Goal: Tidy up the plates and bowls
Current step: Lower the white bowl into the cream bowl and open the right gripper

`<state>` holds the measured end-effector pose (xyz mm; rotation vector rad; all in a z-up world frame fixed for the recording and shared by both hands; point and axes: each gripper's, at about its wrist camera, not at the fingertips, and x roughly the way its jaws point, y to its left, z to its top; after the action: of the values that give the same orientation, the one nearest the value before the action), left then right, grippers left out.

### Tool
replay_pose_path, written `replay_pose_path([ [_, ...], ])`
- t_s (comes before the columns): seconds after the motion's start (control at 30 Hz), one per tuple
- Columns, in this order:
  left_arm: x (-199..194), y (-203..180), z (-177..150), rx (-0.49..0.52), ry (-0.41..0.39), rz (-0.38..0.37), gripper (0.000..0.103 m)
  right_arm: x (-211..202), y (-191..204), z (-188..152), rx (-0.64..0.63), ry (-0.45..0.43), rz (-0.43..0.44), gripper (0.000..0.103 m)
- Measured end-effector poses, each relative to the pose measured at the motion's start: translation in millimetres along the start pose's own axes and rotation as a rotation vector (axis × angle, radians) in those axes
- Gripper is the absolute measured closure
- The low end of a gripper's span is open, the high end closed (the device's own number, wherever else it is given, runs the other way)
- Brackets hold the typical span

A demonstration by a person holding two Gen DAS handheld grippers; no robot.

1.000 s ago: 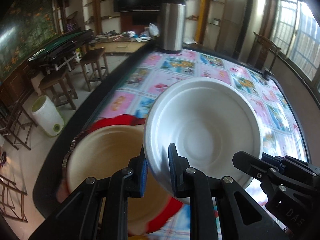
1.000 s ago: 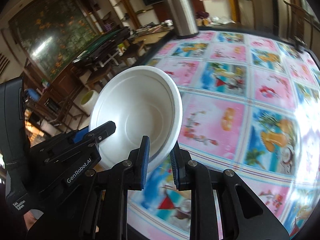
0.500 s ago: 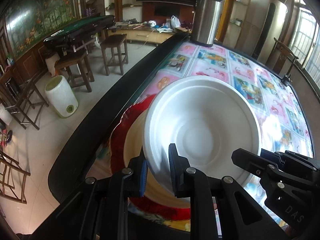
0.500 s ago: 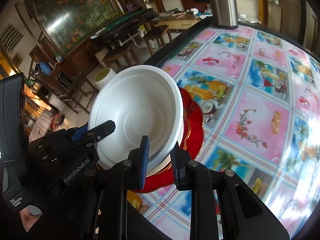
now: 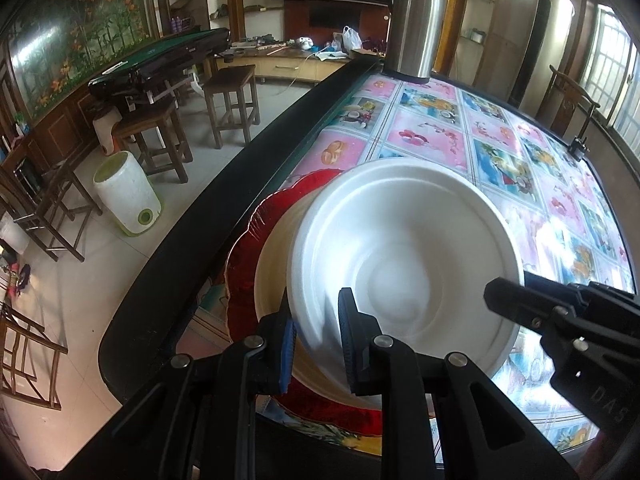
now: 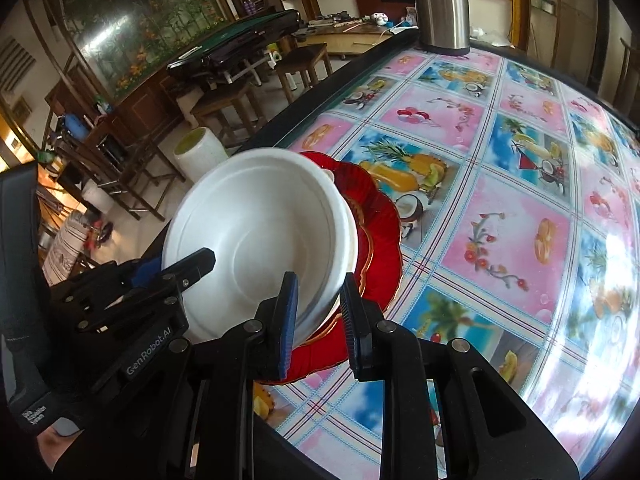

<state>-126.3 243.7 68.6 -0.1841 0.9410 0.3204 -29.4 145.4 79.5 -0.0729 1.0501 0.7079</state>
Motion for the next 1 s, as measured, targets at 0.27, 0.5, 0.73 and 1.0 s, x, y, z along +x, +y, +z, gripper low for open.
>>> replay_pose_path([
  [0.27, 1.2, -2.6, 0.5, 0.013, -0.021, 0.043, 0.083, -3.4, -2.3, 1.1, 0.004, -0.012, -0.017, 0.082],
  [0.5, 1.8, -1.4, 0.8, -0.002, -0.031, 0.015, 0.065, -1.1, -4.6, -2.3, 0.017, -0.007, -0.017, 0.082],
  [0.73, -4.5, -5.7, -0.3, -0.003, -0.074, 0.016, 0.034, -3.4, -2.7, -3.9, 0.020, -0.026, -0.022, 0.081],
  [1.0, -30.1, -2.1, 1.9, -0.012, -0.193, 0.063, 0.023, -12.7, -4.1, -7.0, 0.031, -0.057, -0.022, 0.081],
])
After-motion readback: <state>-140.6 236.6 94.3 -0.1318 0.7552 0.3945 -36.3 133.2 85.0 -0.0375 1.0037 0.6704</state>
